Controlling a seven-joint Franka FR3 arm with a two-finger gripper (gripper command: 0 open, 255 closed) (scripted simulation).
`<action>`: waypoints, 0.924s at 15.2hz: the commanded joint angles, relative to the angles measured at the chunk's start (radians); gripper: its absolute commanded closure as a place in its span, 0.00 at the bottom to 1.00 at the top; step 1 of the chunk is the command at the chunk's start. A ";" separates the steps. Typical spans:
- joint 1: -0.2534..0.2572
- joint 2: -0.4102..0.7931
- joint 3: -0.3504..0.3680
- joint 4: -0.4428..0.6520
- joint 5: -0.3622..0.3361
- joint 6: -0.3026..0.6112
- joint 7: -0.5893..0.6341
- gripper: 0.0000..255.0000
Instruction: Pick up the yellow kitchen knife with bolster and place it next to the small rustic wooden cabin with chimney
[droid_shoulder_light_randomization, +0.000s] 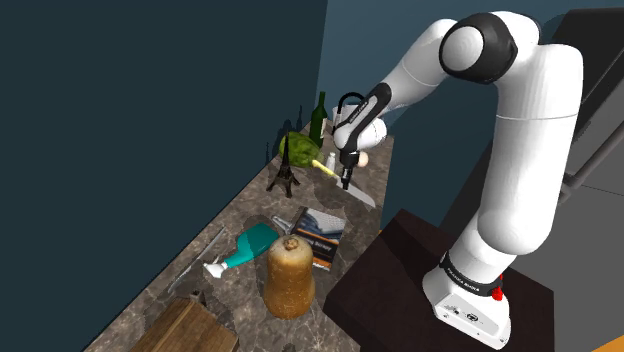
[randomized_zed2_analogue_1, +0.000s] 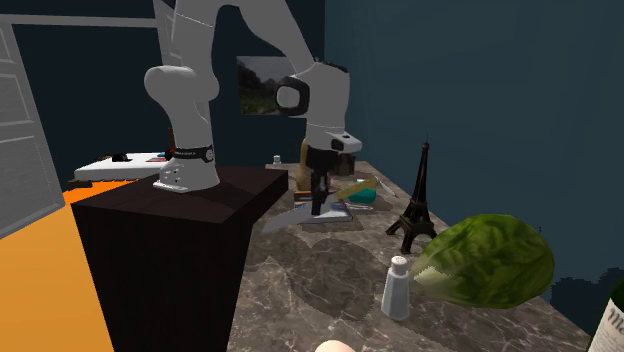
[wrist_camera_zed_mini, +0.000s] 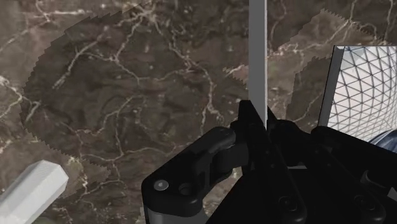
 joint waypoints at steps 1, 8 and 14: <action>0.004 -0.024 -0.006 0.000 -0.009 -0.025 0.005 1.00; 0.017 -0.111 -0.024 -0.001 -0.043 -0.108 0.026 1.00; 0.024 -0.180 -0.033 0.006 -0.068 -0.182 0.042 1.00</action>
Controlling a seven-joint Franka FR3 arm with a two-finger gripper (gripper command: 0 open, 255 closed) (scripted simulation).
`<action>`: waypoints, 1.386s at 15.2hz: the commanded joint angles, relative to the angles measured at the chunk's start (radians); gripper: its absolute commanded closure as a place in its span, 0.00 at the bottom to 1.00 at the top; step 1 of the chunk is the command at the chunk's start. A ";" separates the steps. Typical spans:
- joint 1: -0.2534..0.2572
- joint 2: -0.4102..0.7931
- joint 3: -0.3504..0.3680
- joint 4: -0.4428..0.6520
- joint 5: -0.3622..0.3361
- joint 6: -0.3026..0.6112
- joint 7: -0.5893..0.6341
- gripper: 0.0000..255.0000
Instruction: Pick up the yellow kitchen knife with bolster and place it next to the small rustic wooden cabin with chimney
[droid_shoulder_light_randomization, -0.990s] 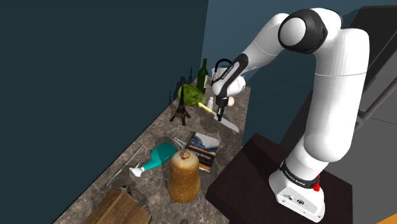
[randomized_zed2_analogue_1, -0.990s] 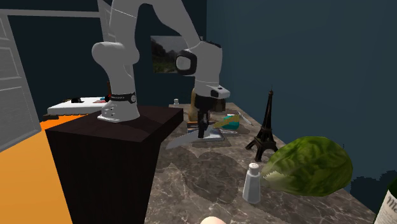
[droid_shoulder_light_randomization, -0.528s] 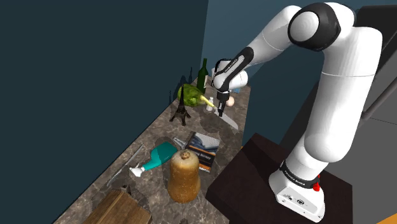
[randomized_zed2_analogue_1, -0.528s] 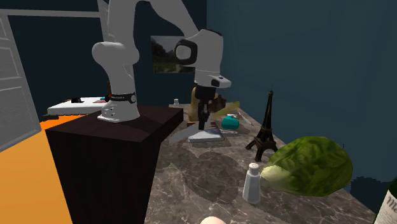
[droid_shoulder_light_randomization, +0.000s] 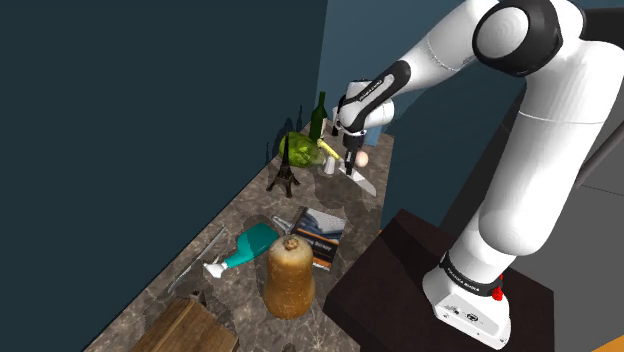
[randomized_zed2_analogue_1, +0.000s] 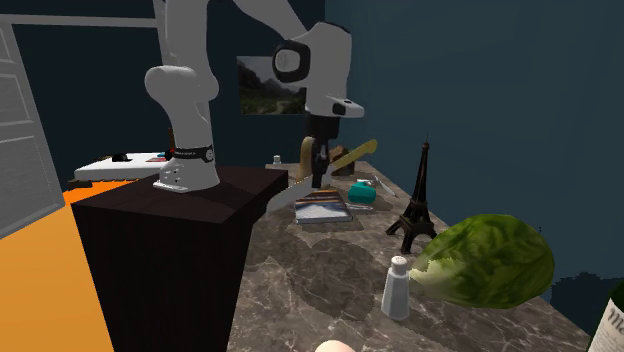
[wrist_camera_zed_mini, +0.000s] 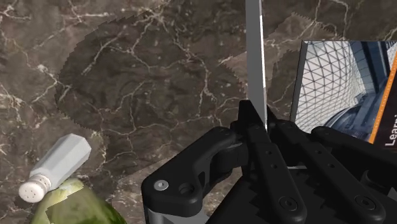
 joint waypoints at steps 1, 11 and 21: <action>0.002 -0.024 -0.003 0.002 -0.009 -0.025 0.005 1.00; 0.019 -0.130 0.000 -0.001 -0.044 -0.126 0.047 1.00; 0.134 -0.324 0.122 -0.232 -0.060 -0.093 0.299 1.00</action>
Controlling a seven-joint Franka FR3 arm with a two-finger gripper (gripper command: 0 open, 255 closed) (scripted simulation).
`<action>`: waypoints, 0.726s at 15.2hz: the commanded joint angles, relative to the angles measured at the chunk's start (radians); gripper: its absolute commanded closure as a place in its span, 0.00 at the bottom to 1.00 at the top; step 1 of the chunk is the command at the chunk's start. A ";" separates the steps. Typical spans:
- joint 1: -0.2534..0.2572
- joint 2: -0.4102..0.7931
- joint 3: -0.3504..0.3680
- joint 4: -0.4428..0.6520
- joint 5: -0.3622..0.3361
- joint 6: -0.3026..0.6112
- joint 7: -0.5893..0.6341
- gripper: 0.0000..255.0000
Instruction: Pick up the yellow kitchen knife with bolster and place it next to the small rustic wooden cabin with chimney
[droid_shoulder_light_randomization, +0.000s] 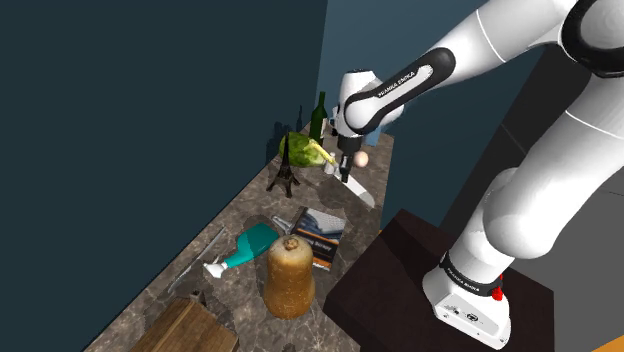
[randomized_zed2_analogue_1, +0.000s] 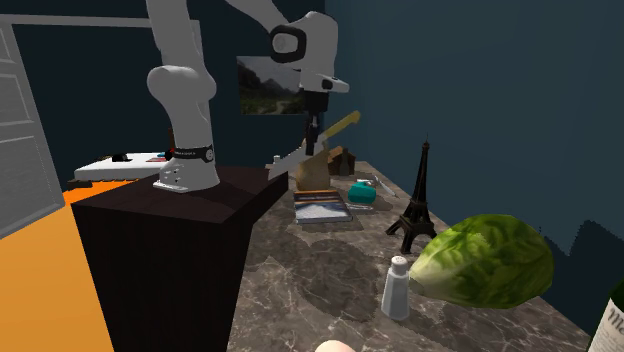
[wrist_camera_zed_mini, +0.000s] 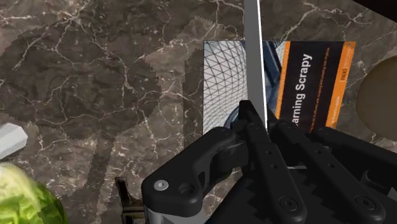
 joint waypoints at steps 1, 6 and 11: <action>0.025 -0.033 0.031 -0.032 0.007 -0.002 0.054 1.00; 0.092 -0.095 0.112 -0.100 0.039 0.003 0.178 1.00; 0.167 -0.131 0.199 -0.138 0.088 0.005 0.302 1.00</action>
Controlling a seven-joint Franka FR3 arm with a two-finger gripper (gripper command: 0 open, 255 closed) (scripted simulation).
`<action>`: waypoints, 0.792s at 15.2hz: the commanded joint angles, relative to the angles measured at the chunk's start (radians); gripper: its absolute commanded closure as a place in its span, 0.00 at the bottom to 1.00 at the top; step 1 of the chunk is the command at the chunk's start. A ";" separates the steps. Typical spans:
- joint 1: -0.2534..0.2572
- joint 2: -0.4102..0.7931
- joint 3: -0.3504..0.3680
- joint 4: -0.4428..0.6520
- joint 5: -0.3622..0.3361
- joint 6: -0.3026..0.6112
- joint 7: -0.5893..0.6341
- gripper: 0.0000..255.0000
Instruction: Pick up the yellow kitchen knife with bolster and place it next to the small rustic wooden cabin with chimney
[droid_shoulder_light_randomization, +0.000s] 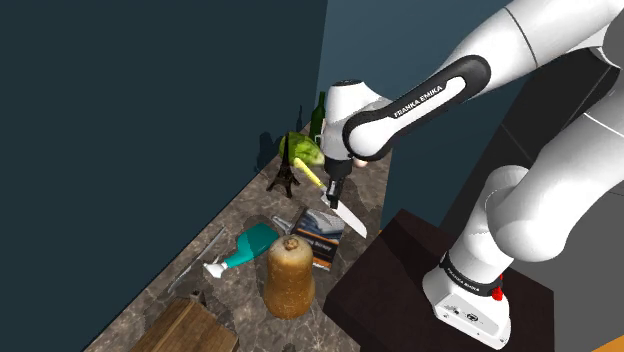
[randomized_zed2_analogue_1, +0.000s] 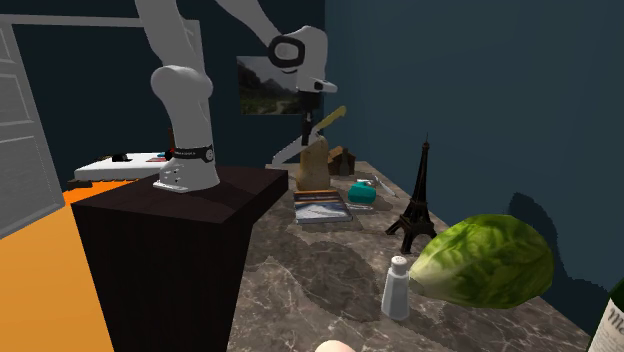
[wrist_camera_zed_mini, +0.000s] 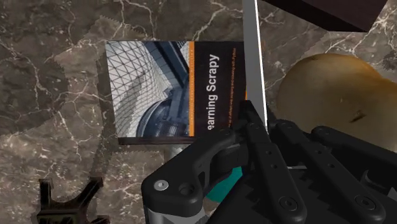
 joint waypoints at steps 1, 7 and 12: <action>0.030 -0.009 0.035 -0.007 0.020 -0.001 0.050 1.00; 0.122 -0.005 0.144 -0.001 0.083 0.003 0.203 1.00; 0.191 0.032 0.234 0.040 0.120 0.008 0.334 1.00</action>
